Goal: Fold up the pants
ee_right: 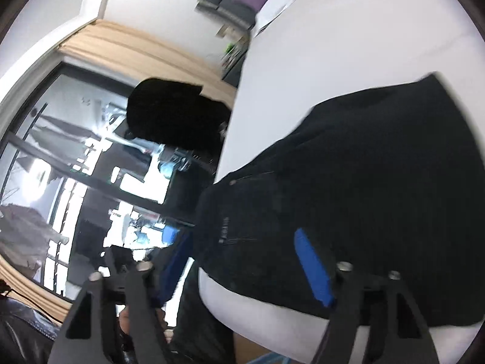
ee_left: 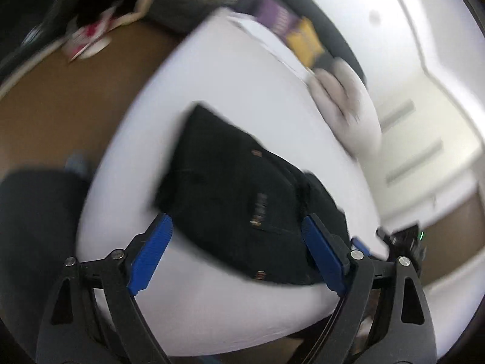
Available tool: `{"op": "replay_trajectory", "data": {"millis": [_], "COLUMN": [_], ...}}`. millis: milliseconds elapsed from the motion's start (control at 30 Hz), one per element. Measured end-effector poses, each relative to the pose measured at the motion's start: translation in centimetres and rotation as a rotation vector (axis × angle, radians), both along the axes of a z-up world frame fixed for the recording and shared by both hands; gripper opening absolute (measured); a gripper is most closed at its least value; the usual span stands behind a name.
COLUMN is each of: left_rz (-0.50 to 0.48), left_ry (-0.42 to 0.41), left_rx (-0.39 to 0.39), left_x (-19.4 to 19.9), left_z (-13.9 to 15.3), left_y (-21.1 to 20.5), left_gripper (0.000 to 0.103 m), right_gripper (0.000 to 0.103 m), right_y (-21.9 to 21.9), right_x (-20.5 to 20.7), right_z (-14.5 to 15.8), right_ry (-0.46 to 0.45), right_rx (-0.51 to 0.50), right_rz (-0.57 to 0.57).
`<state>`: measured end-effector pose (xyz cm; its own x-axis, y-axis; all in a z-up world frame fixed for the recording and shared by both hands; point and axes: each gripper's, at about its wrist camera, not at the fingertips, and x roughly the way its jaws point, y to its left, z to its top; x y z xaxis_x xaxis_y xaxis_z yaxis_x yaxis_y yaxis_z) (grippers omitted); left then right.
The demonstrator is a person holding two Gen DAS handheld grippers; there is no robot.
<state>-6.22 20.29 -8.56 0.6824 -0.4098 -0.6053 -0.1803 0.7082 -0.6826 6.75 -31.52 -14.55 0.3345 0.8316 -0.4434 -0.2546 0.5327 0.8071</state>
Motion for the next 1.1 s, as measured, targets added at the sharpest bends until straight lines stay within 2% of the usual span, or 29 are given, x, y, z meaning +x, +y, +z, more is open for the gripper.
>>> {"op": "replay_trajectory", "data": {"millis": [67,133,267,467,533,567,600,633,700,767,867,967,1100], "left_rz": [0.067,0.098,0.115,0.162,0.173,0.179,0.174,0.161,0.141,0.113,0.086,0.067,0.026], "left_ry": [0.043,0.074,0.126,0.103,0.11,0.113,0.118,0.129,0.156,0.168,0.152,0.132,0.093], "left_rx": [-0.124,-0.207,-0.338,-0.416,-0.429,-0.433,-0.433,-0.436,-0.451,-0.428,-0.354,-0.308,-0.219], "left_x": [-0.2,-0.2,0.4,1.0,1.5,1.7,2.0,2.4,3.5,4.1,4.6,5.3,6.1], "left_z": [-1.7,-3.3,-6.0,-8.7,-9.9,-10.0,-10.1,-10.1,-10.4,-10.6,-9.6,-8.6,-6.5], "left_y": [2.0,2.8,3.7,4.1,4.0,4.0,3.8,3.6,2.1,1.3,0.8,0.3,-0.7], "left_gripper": [0.088,0.088,0.088,0.086,0.082,0.076,0.064,0.056,0.028,0.024,0.016,0.015,0.015], "right_gripper": [0.047,0.042,0.04,0.038,0.037,0.036,0.035,0.033,0.031,0.026,0.018,0.013,0.012], "right_y": [1.6,2.8,3.9,2.8,2.5,2.4,2.4,2.6,2.8,3.3,3.9,4.3,5.8], "right_x": [0.9,1.5,1.3,1.1,1.0,1.1,1.2,1.4,1.9,2.8,4.5,6.3,7.6], "right_z": [-0.4,-0.6,-0.9,-1.6,-1.7,-1.6,-1.4,-1.1,-0.9,-1.1,-1.8,-2.8,-4.1], "right_ry": [0.026,0.037,0.054,0.085,0.088,0.09,0.092,0.094,0.106,0.138,0.18,0.209,0.236], "right_rx": [0.024,0.044,0.083,0.102,0.104,0.101,0.087,0.072,0.025,-0.053,-0.145,-0.18,-0.204], "right_rz": [0.011,0.019,0.037,0.015,0.007,0.005,0.005,0.006,0.015,0.022,0.03,0.031,0.062]}}
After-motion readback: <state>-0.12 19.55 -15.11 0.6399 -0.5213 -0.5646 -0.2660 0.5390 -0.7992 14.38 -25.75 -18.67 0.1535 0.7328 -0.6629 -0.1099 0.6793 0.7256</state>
